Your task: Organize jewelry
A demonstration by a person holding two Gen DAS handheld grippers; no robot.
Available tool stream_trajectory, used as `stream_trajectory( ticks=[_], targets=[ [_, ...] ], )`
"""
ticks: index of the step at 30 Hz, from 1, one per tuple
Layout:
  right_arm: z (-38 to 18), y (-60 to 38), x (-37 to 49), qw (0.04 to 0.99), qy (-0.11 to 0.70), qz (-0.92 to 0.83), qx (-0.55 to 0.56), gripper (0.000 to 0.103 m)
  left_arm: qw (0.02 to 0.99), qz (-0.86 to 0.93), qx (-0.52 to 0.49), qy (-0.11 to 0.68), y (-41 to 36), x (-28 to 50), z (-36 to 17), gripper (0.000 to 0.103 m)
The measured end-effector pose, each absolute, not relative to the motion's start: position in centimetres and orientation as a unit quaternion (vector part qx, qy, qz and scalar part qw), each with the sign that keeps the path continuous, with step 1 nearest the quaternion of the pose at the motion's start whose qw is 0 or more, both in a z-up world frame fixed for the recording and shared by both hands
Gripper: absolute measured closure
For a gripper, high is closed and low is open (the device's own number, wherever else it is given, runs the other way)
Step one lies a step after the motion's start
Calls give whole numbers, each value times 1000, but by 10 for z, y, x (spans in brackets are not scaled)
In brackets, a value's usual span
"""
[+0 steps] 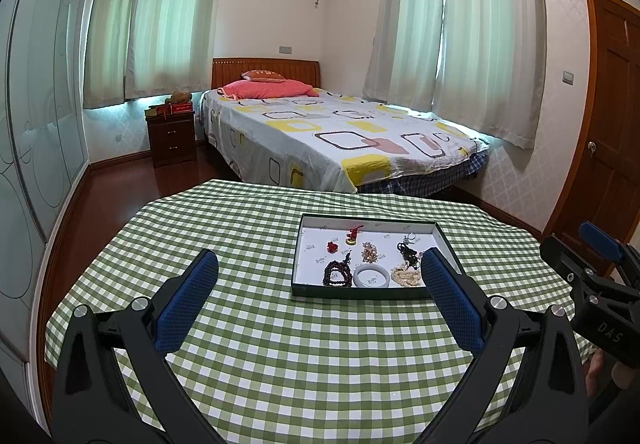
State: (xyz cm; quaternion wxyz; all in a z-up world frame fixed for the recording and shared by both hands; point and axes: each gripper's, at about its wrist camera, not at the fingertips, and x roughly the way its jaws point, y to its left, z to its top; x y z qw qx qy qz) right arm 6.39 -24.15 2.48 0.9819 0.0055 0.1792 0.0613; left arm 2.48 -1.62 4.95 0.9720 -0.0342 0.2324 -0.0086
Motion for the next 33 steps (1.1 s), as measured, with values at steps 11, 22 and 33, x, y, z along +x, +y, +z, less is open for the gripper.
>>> stream_trajectory(
  ticks=[11, 22, 33],
  targets=[
    [25, -240, 64, 982, 180, 62, 5, 18, 973, -11, -35, 226, -15, 21, 51, 4],
    [19, -238, 66, 980, 186, 64, 4, 18, 973, -12, -38, 228, -14, 26, 46, 4],
    [11, -239, 76, 978, 198, 66, 5, 18, 971, -8, -36, 235, -11, 40, 32, 4]
  ],
)
